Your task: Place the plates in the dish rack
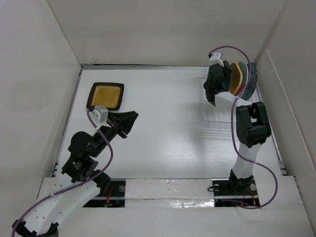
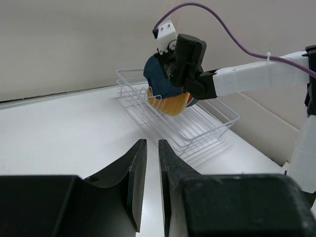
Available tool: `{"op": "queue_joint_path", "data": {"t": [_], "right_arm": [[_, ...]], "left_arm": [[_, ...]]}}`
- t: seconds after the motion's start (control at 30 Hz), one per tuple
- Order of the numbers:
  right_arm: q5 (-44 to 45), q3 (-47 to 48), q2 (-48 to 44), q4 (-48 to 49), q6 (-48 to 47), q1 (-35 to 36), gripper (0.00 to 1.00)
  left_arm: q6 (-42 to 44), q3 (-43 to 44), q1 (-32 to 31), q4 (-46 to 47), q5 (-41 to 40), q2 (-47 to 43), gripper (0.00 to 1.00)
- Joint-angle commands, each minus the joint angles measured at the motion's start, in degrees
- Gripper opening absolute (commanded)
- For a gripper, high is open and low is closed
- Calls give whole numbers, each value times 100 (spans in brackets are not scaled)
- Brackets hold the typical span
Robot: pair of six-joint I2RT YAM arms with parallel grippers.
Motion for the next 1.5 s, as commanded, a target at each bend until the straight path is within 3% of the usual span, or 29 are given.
{"op": "queue_joint_path", "data": {"t": [0.0,0.4,0.67,0.9,1.13,1.37,1.47], "right_arm": [[42,7,-42,1012,243,54,0],[508,-591,380,1829,560,221,0],[763,-557,811,2332,68,389,0],[377,-398,469,777,1269,231,0],[-361,-38,117,-1750,2606,-6,0],[-424,-389,-137,-1994,2889,55,0],[-292,-407,-208,-1966,2898,108,15]], "left_arm": [[-9,64,-31,248,-1,30,13],[0,64,-31,248,-18,13,13],[0,64,-31,248,-1,39,13],[-9,64,-31,248,-1,48,13],[-70,64,-31,257,69,57,13],[-79,47,-31,266,87,57,13],[-79,64,-31,275,87,39,13]]}}
